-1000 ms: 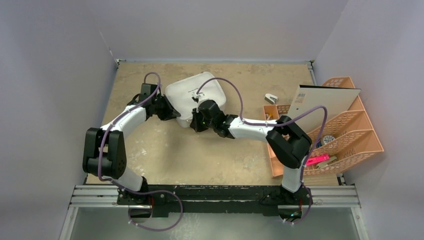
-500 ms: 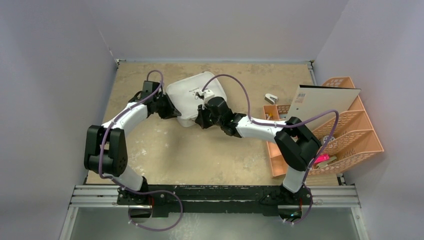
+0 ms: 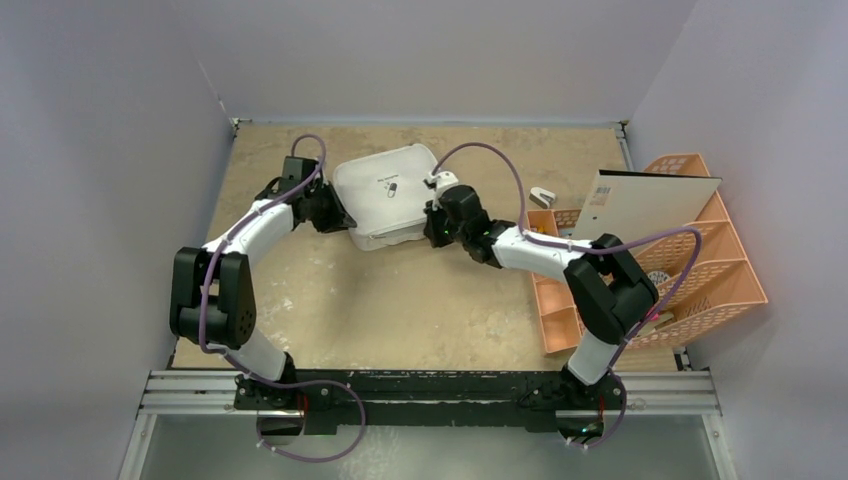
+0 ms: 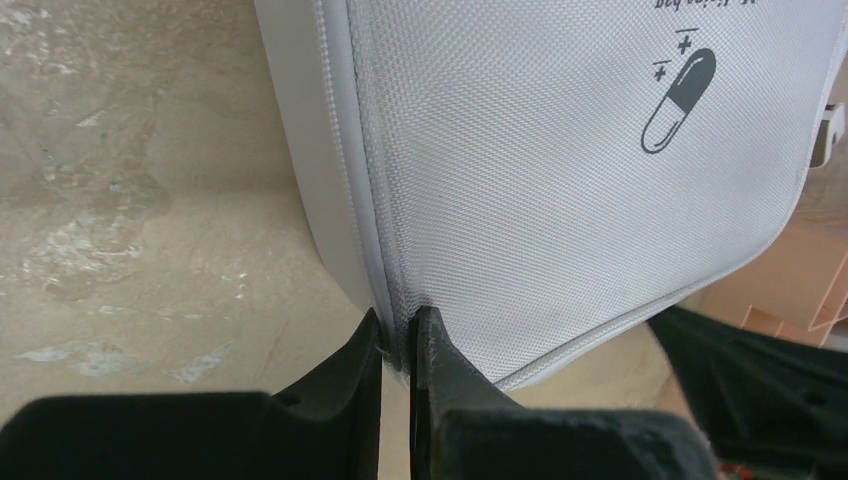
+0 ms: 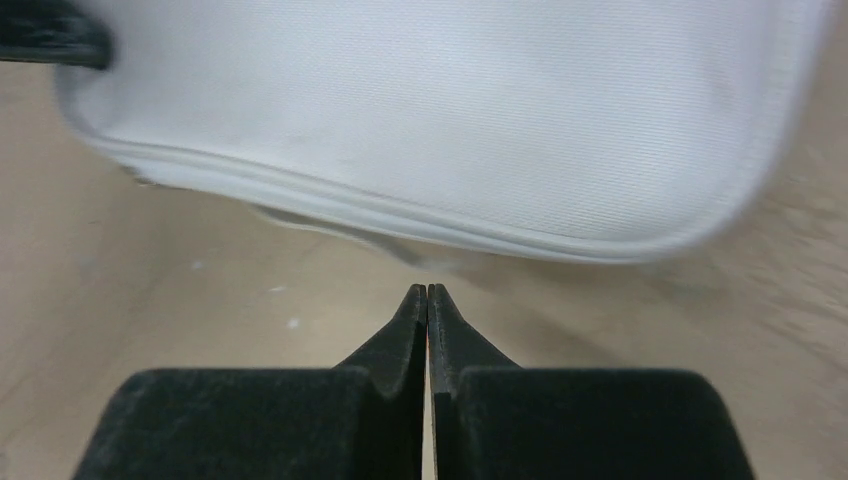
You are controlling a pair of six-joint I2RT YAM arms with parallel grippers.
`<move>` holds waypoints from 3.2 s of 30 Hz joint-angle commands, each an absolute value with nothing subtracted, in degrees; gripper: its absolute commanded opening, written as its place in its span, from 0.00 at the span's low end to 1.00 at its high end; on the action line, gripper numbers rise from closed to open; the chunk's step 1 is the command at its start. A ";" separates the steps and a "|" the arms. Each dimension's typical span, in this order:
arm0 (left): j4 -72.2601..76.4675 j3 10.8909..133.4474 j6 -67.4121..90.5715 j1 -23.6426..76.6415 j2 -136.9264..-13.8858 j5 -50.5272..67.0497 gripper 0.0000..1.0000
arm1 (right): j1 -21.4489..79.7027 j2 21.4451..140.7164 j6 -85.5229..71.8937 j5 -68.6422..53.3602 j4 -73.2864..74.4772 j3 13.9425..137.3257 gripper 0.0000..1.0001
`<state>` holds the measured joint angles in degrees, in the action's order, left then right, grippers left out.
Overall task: Organize the medicine kit
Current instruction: Zip the medicine box at the center of the board.
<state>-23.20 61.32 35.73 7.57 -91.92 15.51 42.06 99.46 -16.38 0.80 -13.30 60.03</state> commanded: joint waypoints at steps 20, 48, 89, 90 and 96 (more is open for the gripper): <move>-22.12 61.99 37.11 6.84 -91.62 21.03 0.00 | 51.31 105.54 -0.37 -0.17 -26.68 65.99 0.35; -19.09 58.51 40.91 7.37 -91.49 24.19 0.00 | 54.93 116.47 7.47 15.92 -52.79 66.40 0.24; -22.15 60.68 38.26 7.29 -89.02 22.02 0.00 | 47.90 109.51 8.30 -10.69 -47.66 58.43 0.51; -21.84 60.46 38.43 7.29 -88.99 22.15 0.00 | 47.87 110.03 8.43 -10.72 -47.41 59.18 0.50; -20.97 59.28 38.88 7.32 -88.88 22.82 0.00 | 47.90 113.13 11.49 -8.73 -50.95 61.04 0.53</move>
<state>-20.84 60.14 38.63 6.87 -91.61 18.74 48.29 111.83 7.38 -9.34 -46.24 57.43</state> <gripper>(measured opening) 0.067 0.513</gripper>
